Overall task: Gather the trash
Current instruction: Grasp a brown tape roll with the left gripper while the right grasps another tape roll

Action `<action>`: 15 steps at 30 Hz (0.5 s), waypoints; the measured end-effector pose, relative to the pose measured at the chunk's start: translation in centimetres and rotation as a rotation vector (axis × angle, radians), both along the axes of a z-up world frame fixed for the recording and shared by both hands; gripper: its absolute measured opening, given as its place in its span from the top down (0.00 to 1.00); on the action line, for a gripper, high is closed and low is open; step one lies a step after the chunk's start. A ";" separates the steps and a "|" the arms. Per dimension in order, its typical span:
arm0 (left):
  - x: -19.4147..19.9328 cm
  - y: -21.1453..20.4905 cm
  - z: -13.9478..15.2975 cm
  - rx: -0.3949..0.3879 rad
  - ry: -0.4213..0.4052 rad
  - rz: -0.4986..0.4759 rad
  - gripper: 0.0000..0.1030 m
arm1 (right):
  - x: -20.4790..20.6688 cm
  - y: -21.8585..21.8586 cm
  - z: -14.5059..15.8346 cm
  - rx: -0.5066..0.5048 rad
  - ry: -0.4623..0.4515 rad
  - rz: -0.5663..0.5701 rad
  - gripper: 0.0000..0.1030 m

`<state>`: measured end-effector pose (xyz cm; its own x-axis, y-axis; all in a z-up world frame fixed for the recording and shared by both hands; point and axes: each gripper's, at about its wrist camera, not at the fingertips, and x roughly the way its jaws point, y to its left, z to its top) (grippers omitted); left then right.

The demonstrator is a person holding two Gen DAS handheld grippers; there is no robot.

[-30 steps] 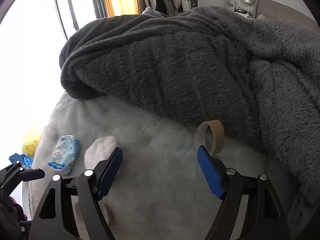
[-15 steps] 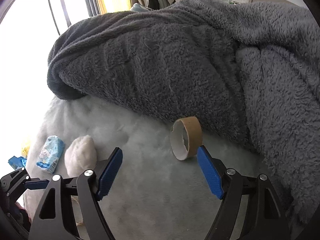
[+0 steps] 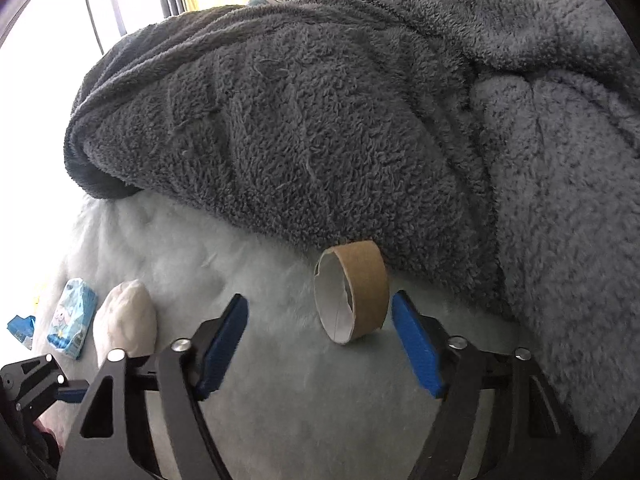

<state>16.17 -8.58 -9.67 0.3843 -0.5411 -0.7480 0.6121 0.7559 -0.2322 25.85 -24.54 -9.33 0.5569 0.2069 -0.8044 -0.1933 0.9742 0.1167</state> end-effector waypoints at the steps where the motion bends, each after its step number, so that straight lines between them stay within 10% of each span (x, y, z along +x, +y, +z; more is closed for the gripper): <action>1: 0.1 0.0 0.0 0.000 0.003 -0.002 0.40 | 0.2 -0.1 -0.2 0.001 0.004 0.000 0.34; 15: 1.1 -0.8 0.0 -0.021 0.018 -0.024 0.52 | 2.3 -1.0 -1.4 -0.038 0.034 -0.022 0.77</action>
<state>17.29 -9.41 -9.66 0.3578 -0.5657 -0.7429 0.6252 0.7361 -0.2594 28.19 -25.53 -10.75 0.5328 0.1640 -0.8302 -0.1681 0.9820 0.0861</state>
